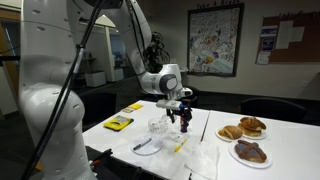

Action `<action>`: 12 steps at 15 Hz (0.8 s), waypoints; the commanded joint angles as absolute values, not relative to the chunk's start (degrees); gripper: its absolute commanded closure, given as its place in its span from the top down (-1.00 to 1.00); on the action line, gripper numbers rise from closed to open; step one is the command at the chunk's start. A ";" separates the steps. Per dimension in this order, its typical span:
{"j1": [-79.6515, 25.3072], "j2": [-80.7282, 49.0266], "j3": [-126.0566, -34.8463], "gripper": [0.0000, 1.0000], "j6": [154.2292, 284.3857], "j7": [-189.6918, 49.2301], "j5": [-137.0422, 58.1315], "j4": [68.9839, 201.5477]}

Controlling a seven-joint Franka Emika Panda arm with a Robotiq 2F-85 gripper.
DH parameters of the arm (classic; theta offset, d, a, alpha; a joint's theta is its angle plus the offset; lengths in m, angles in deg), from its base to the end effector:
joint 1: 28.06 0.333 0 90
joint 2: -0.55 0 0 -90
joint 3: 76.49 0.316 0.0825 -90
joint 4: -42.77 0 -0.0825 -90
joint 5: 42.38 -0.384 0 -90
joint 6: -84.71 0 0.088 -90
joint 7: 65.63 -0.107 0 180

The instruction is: Move the yellow marker to the left

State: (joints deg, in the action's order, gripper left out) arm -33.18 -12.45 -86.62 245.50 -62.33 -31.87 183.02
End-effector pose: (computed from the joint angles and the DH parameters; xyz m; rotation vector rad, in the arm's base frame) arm 0.4831 -0.1248 0.2231 3.0059 -0.0483 0.1685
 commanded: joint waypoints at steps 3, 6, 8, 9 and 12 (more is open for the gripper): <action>-33.51 -12.39 -86.32 1.00 245.32 -62.35 -31.76 182.94; -34.92 -12.62 -84.02 1.00 246.49 -58.74 -35.18 183.48; -35.42 -13.05 -82.69 1.00 246.57 -56.54 -37.49 183.55; -35.41 -13.40 -82.43 1.00 246.87 -55.69 -37.86 183.57; -35.40 -13.98 -82.78 1.00 247.20 -54.19 -37.00 183.74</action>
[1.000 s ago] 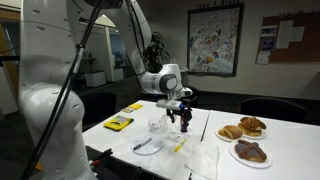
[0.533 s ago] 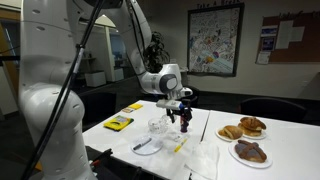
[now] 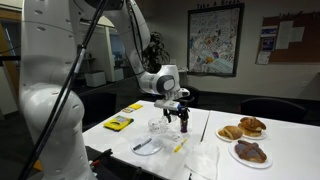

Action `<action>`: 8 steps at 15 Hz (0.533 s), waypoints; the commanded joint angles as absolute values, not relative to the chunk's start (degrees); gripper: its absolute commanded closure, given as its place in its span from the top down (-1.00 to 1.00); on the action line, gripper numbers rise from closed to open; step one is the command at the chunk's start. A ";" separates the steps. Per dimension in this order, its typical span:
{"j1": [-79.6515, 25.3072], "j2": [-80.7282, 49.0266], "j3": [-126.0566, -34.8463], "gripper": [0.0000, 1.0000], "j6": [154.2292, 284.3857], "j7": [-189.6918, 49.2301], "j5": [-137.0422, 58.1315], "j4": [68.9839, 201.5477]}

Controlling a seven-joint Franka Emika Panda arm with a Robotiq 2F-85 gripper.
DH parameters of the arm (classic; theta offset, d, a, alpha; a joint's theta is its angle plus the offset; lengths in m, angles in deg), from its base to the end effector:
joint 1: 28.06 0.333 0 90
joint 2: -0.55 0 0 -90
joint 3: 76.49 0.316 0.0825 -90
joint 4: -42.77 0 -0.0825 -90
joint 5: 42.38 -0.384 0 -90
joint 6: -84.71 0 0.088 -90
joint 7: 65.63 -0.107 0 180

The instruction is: Move the yellow marker to the left

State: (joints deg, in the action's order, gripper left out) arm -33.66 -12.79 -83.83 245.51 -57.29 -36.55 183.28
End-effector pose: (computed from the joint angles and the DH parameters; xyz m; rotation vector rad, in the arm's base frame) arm 0.4849 -0.1081 0.2182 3.0473 0.0290 0.1633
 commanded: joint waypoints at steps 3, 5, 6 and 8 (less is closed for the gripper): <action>-36.47 -15.54 -81.98 1.00 246.99 -51.44 -38.00 183.63; -37.58 -16.50 -81.16 1.00 247.73 -49.71 -39.11 183.92; -38.21 -17.11 -80.71 1.00 248.55 -49.00 -39.87 184.12; -38.54 -18.35 -80.90 1.00 251.32 -49.47 -39.96 184.54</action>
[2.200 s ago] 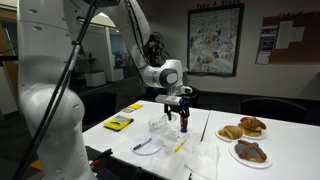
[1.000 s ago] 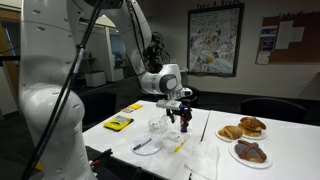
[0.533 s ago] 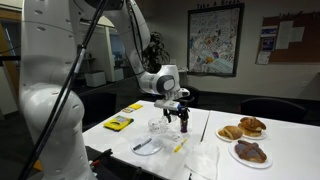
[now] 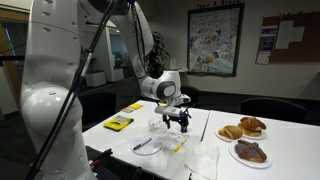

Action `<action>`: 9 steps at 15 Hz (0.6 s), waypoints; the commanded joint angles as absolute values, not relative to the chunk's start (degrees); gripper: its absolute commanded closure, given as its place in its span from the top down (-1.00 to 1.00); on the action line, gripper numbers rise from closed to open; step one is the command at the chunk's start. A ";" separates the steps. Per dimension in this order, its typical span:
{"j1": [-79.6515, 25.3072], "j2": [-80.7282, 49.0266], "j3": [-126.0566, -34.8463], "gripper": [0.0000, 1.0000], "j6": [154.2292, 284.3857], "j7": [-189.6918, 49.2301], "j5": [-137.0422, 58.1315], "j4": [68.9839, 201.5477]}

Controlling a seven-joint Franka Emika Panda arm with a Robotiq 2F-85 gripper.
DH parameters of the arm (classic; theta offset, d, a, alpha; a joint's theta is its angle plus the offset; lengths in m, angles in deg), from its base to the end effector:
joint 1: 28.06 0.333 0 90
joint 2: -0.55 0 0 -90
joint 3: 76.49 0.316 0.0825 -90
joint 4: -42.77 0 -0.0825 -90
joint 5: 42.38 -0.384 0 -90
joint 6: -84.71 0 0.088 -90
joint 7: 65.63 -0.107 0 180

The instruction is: Move the yellow marker to the left

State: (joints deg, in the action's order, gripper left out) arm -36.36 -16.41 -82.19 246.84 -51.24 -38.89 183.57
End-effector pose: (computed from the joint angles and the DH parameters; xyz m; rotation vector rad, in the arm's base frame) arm 0.4745 -0.1173 0.1876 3.0712 0.1068 0.0959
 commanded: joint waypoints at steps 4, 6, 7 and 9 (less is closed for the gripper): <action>-38.59 -21.22 -82.20 1.00 257.90 -51.86 -38.49 185.13; -40.53 -22.67 -80.63 1.00 260.26 -50.90 -39.32 185.26; -41.70 -23.49 -79.70 1.00 261.30 -50.46 -39.59 185.23; -45.46 -25.27 -76.41 1.00 263.66 -49.47 -40.33 184.99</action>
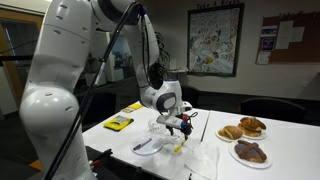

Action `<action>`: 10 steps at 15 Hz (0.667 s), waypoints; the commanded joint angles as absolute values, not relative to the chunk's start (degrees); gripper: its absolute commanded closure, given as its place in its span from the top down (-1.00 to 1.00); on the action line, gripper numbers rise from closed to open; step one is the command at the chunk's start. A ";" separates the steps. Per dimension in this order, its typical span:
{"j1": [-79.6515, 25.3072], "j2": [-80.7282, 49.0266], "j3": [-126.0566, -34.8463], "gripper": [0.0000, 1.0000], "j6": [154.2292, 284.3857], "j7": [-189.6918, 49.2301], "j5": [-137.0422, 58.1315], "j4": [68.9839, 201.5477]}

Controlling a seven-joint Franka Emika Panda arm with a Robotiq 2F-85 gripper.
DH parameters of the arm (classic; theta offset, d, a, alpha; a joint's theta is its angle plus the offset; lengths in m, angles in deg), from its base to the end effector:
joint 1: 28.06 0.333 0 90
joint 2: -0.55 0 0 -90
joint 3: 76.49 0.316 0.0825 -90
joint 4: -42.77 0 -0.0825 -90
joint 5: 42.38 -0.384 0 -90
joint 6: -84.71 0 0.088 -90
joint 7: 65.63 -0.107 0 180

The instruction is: Move the yellow marker to the left

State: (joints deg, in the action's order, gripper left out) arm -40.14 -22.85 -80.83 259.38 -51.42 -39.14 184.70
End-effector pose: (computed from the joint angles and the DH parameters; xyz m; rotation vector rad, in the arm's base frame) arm 0.4634 -0.1346 0.1488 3.0521 0.0397 0.2250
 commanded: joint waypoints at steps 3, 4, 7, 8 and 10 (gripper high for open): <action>-51.20 -28.08 -71.79 1.00 266.50 -49.38 -39.79 184.37; -52.70 -28.86 -70.76 1.00 267.03 -49.44 -39.33 184.19; -56.58 -30.85 -68.47 0.50 268.36 -49.82 -38.16 183.63; -57.59 -31.35 -68.03 0.45 268.50 -49.89 -37.69 183.49; -58.67 -32.06 -67.81 0.15 268.62 -50.13 -36.95 183.19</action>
